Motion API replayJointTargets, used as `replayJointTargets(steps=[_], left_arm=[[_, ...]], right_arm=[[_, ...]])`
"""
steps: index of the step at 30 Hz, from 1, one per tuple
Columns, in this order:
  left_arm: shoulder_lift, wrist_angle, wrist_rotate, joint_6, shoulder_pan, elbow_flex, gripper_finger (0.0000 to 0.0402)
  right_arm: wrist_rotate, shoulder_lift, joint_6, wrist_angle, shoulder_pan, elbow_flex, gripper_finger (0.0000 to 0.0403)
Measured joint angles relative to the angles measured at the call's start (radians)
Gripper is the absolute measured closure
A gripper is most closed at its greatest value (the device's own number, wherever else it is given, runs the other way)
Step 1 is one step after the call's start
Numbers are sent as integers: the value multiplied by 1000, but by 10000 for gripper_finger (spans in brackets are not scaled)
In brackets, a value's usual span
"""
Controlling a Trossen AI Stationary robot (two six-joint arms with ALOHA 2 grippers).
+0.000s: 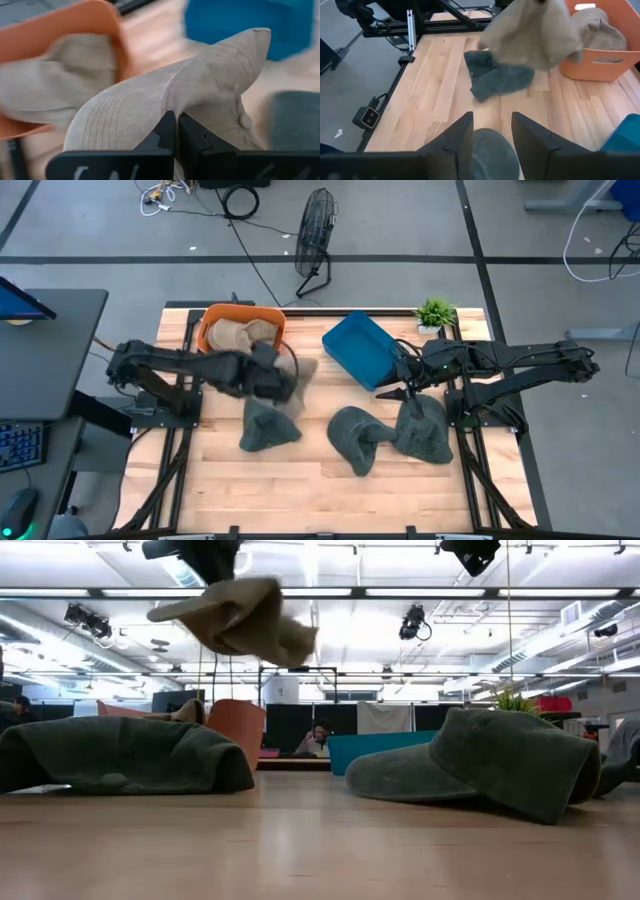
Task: Pick & Place hat
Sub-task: Put the brown cap into the orange bin
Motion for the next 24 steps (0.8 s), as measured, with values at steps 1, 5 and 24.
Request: replayJointTargets(steps=[1,5,24], left_arm=[[-9,-33,1,1,23,0,394],[-33,-189,-16,0,136,0,394],[-57,225,-58,477,669,-340,393]], right_arm=[[0,0,0,1,0,0,266],[0,0,0,0,0,0,266],[1,0,0,4,0,0,266]])
